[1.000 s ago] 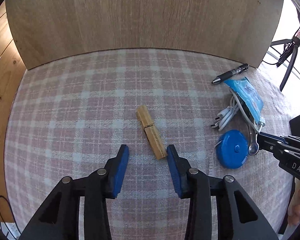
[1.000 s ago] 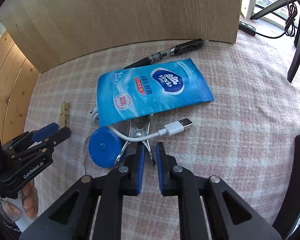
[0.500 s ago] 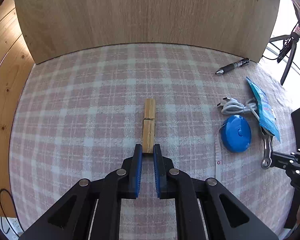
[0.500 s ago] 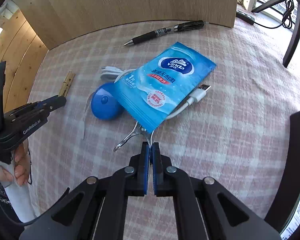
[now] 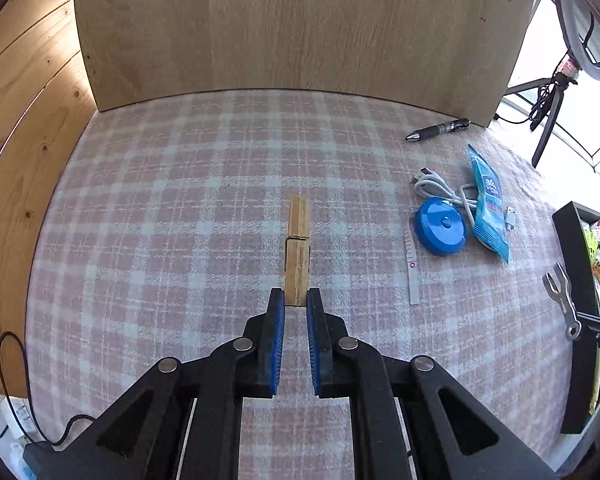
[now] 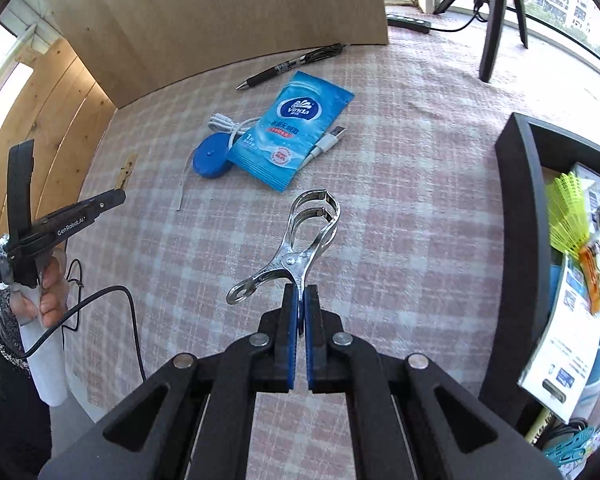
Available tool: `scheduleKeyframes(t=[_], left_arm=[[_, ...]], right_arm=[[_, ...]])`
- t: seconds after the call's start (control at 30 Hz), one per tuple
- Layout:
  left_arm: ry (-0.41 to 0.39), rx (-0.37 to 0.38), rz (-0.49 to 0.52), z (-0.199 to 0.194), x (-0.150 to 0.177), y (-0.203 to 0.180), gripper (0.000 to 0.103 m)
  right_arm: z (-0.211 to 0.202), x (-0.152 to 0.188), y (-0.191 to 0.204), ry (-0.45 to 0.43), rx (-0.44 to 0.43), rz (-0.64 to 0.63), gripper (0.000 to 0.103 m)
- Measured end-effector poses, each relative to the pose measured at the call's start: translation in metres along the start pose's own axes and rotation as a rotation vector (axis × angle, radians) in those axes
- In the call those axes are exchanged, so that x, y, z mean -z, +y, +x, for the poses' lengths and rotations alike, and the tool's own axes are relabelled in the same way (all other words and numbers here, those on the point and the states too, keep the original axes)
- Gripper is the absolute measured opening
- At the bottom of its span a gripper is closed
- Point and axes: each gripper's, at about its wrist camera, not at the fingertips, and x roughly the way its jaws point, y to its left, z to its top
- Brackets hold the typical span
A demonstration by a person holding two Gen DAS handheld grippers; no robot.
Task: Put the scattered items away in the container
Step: 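Carry the clothespin and clamp to the tray and open both grippers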
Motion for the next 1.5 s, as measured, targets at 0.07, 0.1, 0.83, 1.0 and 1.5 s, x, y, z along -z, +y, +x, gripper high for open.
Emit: scheduleKeyframes(t=[0.07, 0.1, 0.83, 1.0, 1.5], left_arm=[[-0.009, 0.016, 0.018, -0.015, 0.01, -0.012, 0.01], [-0.015, 0.024, 0.03, -0.02, 0.013, -0.016, 0.01], [-0.029, 0.336, 0.469, -0.047, -0.028, -0.358, 0.01], [-0.022, 0.412, 0.579, -0.061, -0.013, -0.426, 0.01], [0.016, 0.464, 0.722, -0.066, 0.023, -0.524, 0.062]], right_arm=[[-0.011, 0.003, -0.004, -0.028, 0.009, 0.014, 0.003], [-0.018, 0.004, -0.008, -0.043, 0.012, 0.026, 0.003], [-0.182, 0.078, -0.164, -0.332, 0.306, 0.367, 0.003], [-0.204, 0.105, -0.2, -0.349, 0.358, 0.454, 0.003], [-0.218, 0.137, -0.229, -0.347, 0.404, 0.522, 0.021]])
